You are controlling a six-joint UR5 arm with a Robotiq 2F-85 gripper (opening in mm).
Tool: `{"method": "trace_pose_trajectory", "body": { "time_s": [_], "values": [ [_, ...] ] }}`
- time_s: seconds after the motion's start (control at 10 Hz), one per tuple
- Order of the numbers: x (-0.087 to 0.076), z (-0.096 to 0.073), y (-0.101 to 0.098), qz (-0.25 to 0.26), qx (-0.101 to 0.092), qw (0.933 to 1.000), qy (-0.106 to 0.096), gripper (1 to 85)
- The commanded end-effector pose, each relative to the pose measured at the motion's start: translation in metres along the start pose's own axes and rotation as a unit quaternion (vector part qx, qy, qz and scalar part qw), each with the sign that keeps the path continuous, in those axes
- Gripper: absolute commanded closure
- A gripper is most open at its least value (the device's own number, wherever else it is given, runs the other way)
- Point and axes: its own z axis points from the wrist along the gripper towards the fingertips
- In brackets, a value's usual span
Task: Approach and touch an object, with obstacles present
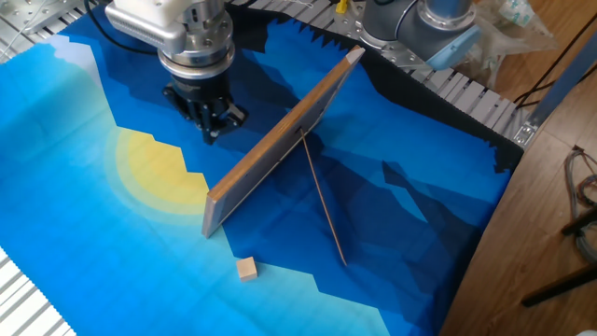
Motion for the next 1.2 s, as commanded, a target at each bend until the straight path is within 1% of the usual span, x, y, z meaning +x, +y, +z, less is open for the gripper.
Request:
{"method": "trace_pose_trajectory", "body": {
  "time_s": [0.0, 0.1, 0.2, 0.4, 0.5, 0.6, 0.9, 1.1],
  "values": [
    [-0.015, -0.002, -0.007, -0.011, 0.013, 0.9994, -0.029, 84.7],
    [-0.001, -0.001, -0.009, -0.012, 0.015, 0.9998, -0.002, 84.7],
    [0.009, -0.001, -0.006, -0.011, 0.01, 0.9997, 0.017, 84.7],
    [0.026, -0.003, -0.003, -0.002, 0.004, 0.9988, 0.05, 84.7],
    [0.031, -0.003, -0.001, 0.007, 0.002, 0.9983, 0.058, 84.7],
    [0.033, -0.003, 0.002, 0.018, -0.003, 0.9979, 0.063, 84.7],
    [0.038, -0.004, -0.001, 0.033, 0.003, 0.9967, 0.073, 84.7],
    [0.037, 0.0, 0.002, 0.029, 0.002, 0.9966, 0.077, 84.7]
  ]
}}
